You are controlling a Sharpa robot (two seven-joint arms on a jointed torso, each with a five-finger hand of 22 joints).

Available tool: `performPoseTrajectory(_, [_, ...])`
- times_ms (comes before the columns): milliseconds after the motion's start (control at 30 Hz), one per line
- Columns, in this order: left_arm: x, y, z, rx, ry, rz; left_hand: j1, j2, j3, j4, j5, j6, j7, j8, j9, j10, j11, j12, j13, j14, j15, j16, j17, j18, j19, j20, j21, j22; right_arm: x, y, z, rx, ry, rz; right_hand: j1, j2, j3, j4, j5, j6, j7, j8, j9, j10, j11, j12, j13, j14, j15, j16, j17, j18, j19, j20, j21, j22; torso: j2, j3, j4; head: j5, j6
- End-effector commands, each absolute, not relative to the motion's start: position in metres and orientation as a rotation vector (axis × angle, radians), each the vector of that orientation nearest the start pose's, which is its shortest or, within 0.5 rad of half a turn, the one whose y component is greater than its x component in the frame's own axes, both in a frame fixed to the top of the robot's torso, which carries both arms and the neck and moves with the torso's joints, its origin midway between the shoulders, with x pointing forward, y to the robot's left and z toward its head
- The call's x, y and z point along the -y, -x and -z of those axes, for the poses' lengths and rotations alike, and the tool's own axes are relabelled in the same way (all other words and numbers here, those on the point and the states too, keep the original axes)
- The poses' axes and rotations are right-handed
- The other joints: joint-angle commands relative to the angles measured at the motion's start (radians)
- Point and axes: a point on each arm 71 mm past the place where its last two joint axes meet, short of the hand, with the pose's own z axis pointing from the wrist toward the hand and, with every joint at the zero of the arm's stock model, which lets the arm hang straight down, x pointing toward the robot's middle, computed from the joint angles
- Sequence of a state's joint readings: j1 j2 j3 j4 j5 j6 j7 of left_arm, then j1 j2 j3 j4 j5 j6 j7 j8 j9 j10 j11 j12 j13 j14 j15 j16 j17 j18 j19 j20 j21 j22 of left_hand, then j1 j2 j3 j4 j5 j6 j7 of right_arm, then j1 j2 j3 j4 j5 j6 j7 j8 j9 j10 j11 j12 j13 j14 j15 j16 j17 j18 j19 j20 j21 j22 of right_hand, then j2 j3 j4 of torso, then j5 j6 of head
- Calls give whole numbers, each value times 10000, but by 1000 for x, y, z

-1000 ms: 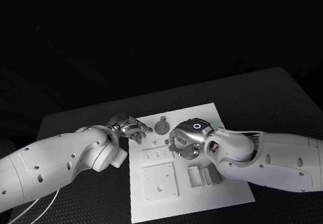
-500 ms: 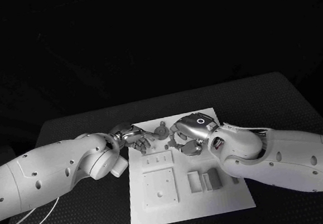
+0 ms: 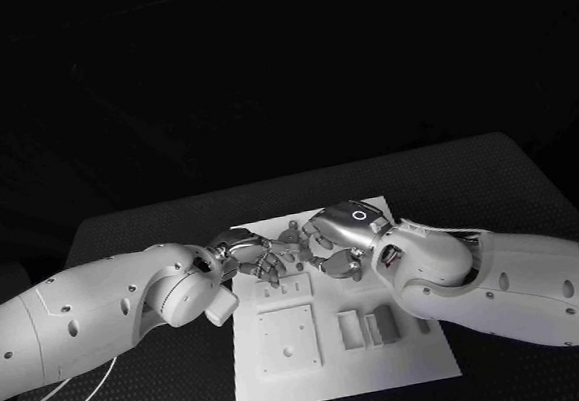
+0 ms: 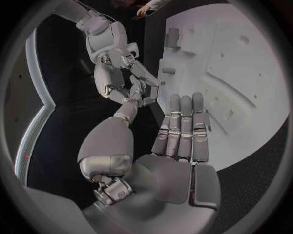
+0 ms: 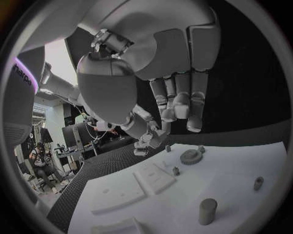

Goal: Assemble the parts on the task board

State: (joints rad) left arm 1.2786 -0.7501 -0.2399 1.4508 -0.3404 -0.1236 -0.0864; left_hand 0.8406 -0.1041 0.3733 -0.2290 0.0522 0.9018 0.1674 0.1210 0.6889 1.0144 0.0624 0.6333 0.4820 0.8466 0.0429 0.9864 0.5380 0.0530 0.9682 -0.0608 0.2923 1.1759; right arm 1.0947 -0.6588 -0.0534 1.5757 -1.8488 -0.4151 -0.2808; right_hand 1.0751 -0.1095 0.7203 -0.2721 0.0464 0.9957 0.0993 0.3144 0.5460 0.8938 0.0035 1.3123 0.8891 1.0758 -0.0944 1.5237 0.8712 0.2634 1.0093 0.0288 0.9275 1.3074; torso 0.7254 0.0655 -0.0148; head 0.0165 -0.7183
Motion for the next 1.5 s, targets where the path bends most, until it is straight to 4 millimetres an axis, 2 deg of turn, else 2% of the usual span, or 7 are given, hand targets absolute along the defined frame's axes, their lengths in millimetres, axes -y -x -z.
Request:
performPoseTrajectory(33, [-172,-471,243,-22048,8080,12150,126,219,18,-172,-28,-16,-65,-44,-24,-79,-2,-62,-8,-105,10,-27,23,102,-40,53,-62,6,93,-440,214,-14873,4219,-6488,-50,-65,60,23,38,144,93,70,73,48,-11,37,-17,18,-44,56,-16,-16,73,-5,62,169,2,0,5,5,1])
performPoseTrajectory(233, [-172,-471,243,-22020,8139,12426,544,753,20,-568,-29,112,-239,54,-63,-172,9,-54,0,-172,49,12,61,90,-58,94,-79,69,93,-440,213,-14877,4223,-6488,-50,-70,65,20,38,144,92,70,73,49,-12,37,-18,19,-45,56,-17,-16,74,-6,62,169,5,-7,0,-13,-1])
performPoseTrajectory(533, [-171,-472,242,-21774,8347,12563,1223,1278,86,-598,-31,277,-364,174,-124,-231,34,-18,18,-231,74,66,109,77,-95,123,-93,166,91,-439,213,-14879,4258,-6561,-52,-79,73,18,38,146,92,71,74,52,-12,36,-20,21,-46,55,-19,-16,77,-7,63,168,5,-13,1,-27,0])
performPoseTrajectory(900, [-171,-473,242,-21715,8632,12594,1290,1346,71,-585,-31,313,-359,201,-154,-240,40,-8,18,-241,85,78,118,67,-106,134,-105,191,89,-437,212,-14856,4264,-6656,-58,-85,83,18,38,147,91,72,74,55,-13,35,-22,24,-47,54,-20,-16,79,-8,64,166,5,-14,7,-24,-6])
performPoseTrajectory(1100, [-172,-473,242,-21715,8660,12601,1577,1753,183,-615,-30,737,-364,443,-126,-219,22,24,21,-258,85,93,132,64,-144,137,-143,231,89,-437,212,-14826,4237,-6679,-63,-88,86,20,38,148,91,73,75,57,-13,35,-23,26,-48,54,-21,-16,81,-8,64,166,6,-10,4,-17,-16])
performPoseTrajectory(1200, [-173,-474,242,-21629,8706,12542,2125,1870,603,-621,-31,1083,-463,639,-88,-55,-89,99,31,-234,73,122,147,41,-176,145,-173,259,89,-438,212,-14821,4227,-6668,-66,-93,87,21,38,147,92,72,75,58,-13,35,-24,26,-48,54,-22,-16,82,-8,65,165,7,-9,3,-13,-19])
performPoseTrajectory(1500, [-176,-475,242,-21626,8682,12569,2593,1813,1070,-617,-34,1416,-662,866,-19,269,-231,79,-42,-192,64,148,157,-39,-188,142,-216,312,91,-439,212,-14841,4202,-6631,-71,-102,92,21,38,144,92,71,74,59,-13,34,-25,28,-49,53,-23,-16,83,-9,65,165,4,-4,-3,-22,-21])
